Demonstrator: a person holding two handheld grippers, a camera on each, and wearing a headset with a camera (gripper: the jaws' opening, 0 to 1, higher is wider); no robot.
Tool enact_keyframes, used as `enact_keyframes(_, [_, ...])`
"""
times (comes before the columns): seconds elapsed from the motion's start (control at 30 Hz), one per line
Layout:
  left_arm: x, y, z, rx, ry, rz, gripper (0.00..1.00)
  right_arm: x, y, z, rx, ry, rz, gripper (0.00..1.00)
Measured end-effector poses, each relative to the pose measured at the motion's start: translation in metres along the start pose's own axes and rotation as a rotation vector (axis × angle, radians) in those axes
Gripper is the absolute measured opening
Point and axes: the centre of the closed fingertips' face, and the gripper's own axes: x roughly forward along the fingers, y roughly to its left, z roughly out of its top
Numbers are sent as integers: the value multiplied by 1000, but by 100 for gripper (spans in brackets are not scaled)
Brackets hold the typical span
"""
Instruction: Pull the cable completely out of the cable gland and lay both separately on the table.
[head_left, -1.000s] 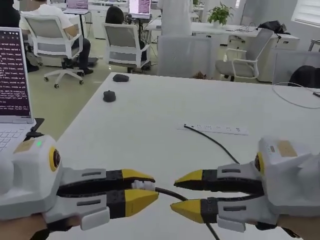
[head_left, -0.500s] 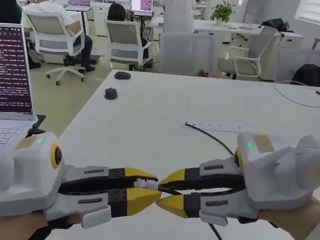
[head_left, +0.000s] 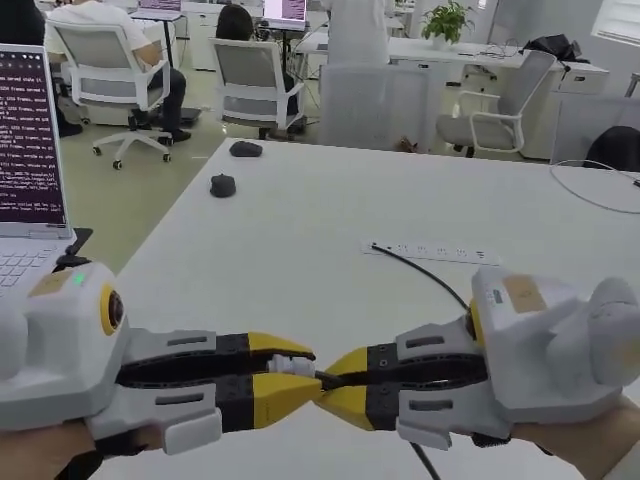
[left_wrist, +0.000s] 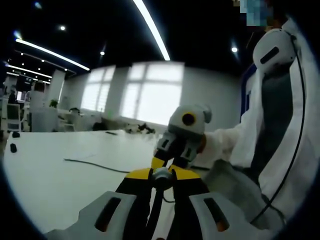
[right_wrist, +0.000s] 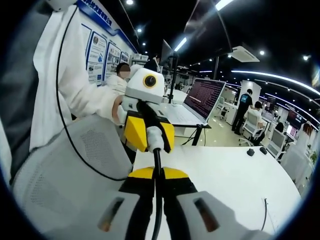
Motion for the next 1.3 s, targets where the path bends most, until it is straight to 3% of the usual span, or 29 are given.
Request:
enact_keyframes(0.33, [-2,1,2,-4,-12,5,17,-5,-3,-8,19,4,-18,3])
enact_keyframes(0.6, [-3,4,5,-8,-26,16,16,-12,-5,-27,49,46,-38,2])
enact_keyframes(1.3, [-4,5,7,-6,-30,21,16,-24,-10,-65,127,87,-75,2])
